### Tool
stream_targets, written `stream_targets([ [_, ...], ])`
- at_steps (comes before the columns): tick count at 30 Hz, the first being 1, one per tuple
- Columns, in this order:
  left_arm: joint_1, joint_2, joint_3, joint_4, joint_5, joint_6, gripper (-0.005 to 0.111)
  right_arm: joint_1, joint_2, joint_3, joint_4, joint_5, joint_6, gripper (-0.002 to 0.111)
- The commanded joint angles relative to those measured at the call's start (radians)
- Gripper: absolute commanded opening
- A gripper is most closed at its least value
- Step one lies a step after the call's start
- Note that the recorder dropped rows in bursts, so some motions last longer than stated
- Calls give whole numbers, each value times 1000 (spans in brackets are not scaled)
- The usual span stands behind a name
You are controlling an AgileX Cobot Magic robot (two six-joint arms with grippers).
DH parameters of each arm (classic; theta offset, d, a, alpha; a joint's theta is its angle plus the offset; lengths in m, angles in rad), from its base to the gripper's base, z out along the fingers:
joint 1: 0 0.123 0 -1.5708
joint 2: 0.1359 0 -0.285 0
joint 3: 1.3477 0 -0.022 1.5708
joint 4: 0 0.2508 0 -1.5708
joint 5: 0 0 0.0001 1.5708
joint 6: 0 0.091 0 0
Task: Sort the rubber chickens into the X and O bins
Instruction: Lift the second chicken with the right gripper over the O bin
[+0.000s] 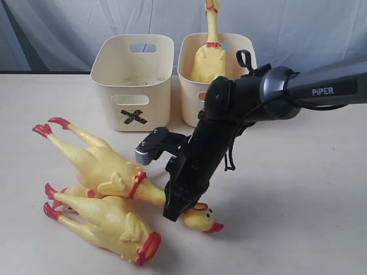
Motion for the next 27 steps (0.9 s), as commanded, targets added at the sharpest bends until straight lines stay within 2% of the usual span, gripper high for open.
stream_targets([
  [1,-10,3,-5,-3,-5,3,0,-1,-83,3,-4,5,-5,-1],
  [7,-10,3,-5,-3,-5,3,0,-1,-200,3,-150,-54,73,-1],
  [10,-10,3,-5,-3,-5,3,0,-1,-280,-8,-370,-98,238,-1],
  [19,-10,3,-5,-3,-3,3,0,-1,-458,-12,-727,-146,339,-1],
  [27,-10,3,-5,-3,-3,3,0,-3,-516,-12,-1297,-160,666,-1],
])
